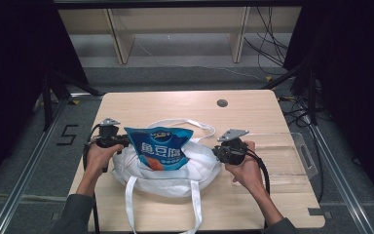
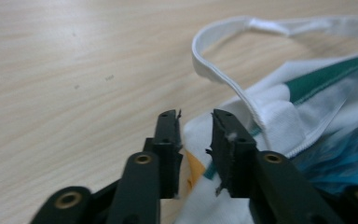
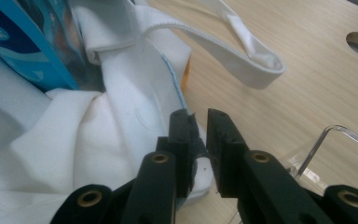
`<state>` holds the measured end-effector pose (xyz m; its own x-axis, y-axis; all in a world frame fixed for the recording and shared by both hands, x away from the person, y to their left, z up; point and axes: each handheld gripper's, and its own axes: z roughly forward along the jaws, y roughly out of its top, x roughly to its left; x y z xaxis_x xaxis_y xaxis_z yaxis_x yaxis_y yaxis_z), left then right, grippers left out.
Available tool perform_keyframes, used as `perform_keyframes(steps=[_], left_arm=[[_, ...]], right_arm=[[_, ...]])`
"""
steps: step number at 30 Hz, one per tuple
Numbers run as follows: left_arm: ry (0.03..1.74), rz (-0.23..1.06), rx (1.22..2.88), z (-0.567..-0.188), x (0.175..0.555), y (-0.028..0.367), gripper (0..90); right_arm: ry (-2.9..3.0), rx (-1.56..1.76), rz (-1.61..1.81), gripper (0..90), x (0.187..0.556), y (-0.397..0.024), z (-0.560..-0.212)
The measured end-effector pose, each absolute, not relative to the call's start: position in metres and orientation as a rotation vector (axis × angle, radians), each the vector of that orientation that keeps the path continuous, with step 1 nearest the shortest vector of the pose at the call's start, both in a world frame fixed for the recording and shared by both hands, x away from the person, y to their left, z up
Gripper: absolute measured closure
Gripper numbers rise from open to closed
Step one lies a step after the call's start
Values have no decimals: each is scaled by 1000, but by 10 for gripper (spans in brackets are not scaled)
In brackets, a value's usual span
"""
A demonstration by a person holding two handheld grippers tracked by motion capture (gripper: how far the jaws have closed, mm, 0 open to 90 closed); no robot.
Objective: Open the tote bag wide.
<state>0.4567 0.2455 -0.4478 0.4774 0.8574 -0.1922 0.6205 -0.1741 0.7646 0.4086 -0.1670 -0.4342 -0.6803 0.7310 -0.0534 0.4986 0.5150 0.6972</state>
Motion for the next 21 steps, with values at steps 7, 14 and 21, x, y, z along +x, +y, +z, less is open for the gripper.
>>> perform_keyframes(steps=[7, 14, 21], left_arm=[[1198, 374, 1796, -423, 431, 254, 563], [1186, 446, 1765, -404, 391, 261, 462], [1175, 446, 1787, -416, 339, 262, 386]], right_arm=[[2398, 1019, 1084, 717, 408, -179, -416], [2431, 961, 1137, 646, 407, -185, -387], [2495, 889, 1131, 561, 405, -179, -366]])
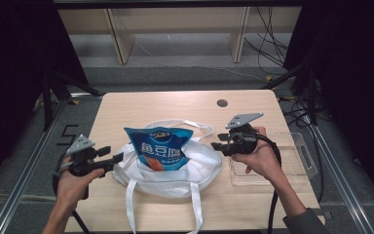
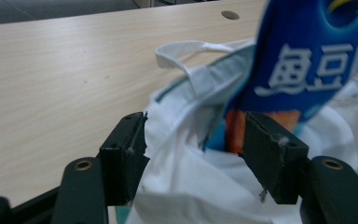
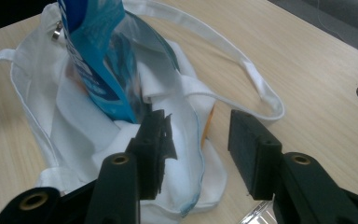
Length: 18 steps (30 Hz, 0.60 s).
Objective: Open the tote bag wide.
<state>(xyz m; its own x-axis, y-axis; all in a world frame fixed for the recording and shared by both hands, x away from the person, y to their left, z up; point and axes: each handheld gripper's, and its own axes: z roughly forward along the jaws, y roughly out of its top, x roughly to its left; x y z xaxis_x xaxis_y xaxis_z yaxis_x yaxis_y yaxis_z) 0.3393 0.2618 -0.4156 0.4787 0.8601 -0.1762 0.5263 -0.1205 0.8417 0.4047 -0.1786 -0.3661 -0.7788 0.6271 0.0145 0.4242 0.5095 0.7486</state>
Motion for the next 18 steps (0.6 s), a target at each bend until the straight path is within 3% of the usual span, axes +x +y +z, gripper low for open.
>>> perform_keyframes(steps=[9, 13, 18], left_arm=[[1203, 454, 1845, -455, 293, 256, 322], [1216, 461, 1858, -466, 285, 250, 286], [1241, 463, 1871, -475, 281, 245, 245]], right_arm=[[2575, 797, 1115, 432, 403, -168, -342], [2611, 737, 1103, 361, 403, -164, -329], [2628, 716, 1099, 335, 403, -161, -315]])
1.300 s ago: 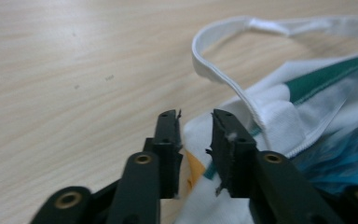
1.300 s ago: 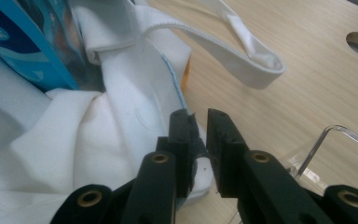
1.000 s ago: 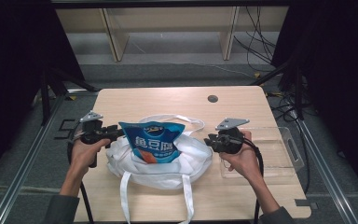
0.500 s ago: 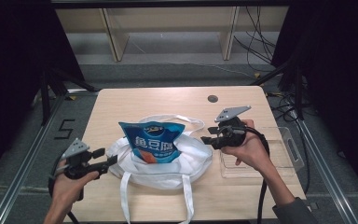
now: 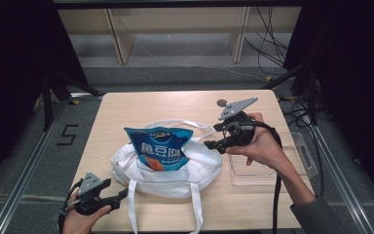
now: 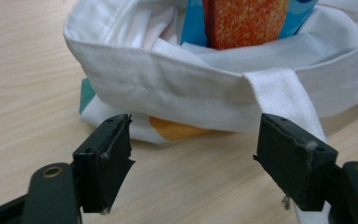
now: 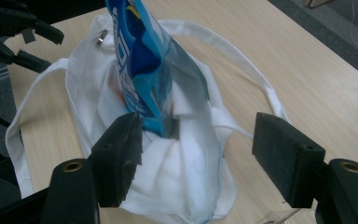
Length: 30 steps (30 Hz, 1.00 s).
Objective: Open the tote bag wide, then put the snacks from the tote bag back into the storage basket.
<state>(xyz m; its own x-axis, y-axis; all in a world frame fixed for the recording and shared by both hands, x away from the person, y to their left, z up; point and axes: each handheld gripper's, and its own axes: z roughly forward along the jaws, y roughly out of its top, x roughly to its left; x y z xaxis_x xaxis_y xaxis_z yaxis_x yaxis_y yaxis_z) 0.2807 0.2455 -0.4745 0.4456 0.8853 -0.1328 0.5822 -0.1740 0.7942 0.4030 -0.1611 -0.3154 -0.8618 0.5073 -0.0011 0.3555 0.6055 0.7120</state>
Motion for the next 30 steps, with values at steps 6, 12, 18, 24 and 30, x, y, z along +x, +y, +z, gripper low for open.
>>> perform_keyframes(steps=[6, 12, 18, 24, 30], left_arm=[[1248, 479, 1865, -476, 274, 249, 221], [1255, 497, 1880, -478, 268, 254, 232], [1246, 520, 1909, -480, 264, 255, 259], [1236, 520, 1950, -486, 260, 253, 270], [1221, 521, 1962, -492, 261, 250, 274]], right_arm=[[2632, 665, 1104, 324, 403, -155, -305], [2630, 634, 1095, 321, 403, -142, -292], [2658, 583, 1065, 335, 405, -119, -282], [2669, 547, 1049, 359, 409, -103, -279], [2701, 528, 1029, 382, 416, -95, -280]])
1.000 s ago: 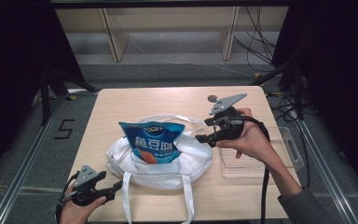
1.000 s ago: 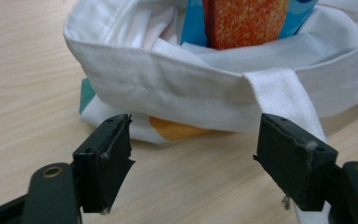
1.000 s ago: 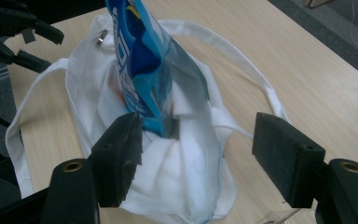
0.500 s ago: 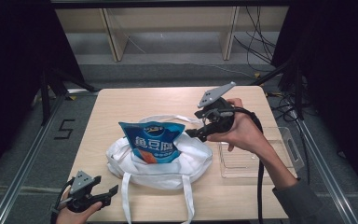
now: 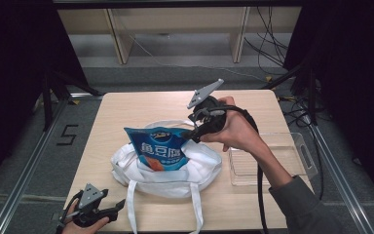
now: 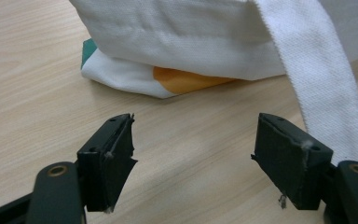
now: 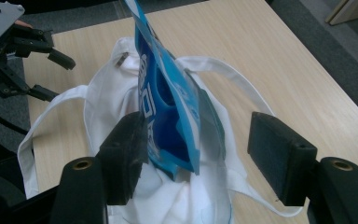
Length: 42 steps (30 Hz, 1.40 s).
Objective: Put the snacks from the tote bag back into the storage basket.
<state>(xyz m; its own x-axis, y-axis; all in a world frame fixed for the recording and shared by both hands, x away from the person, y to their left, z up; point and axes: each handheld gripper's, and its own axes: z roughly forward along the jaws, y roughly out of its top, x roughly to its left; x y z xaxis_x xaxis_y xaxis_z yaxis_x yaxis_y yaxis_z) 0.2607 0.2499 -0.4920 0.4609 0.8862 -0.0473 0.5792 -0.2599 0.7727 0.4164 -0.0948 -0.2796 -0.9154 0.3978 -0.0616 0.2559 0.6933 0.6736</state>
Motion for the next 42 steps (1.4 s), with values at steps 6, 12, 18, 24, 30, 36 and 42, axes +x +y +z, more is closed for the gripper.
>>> perform_keyframes(steps=[6, 12, 18, 24, 30, 36, 42], left_arm=[[1244, 525, 1956, -493, 261, 252, 275], [1232, 523, 1979, -493, 261, 254, 274], [1228, 528, 1993, -492, 261, 255, 276], [1220, 527, 1980, -493, 262, 255, 277], [1232, 528, 1995, -494, 262, 256, 279], [1224, 524, 1996, -493, 261, 256, 280], [1202, 531, 2031, -492, 262, 257, 281]], right_arm=[[2709, 527, 1041, 420, 422, -86, -278], [2725, 462, 1042, 462, 424, -78, -280], [2740, 435, 1036, 496, 426, -70, -283], [2773, 416, 1007, 562, 429, -59, -289], [2801, 411, 984, 633, 432, -52, -293], [2825, 385, 972, 681, 437, -48, -295], [2849, 340, 957, 742, 439, -40, -297]])
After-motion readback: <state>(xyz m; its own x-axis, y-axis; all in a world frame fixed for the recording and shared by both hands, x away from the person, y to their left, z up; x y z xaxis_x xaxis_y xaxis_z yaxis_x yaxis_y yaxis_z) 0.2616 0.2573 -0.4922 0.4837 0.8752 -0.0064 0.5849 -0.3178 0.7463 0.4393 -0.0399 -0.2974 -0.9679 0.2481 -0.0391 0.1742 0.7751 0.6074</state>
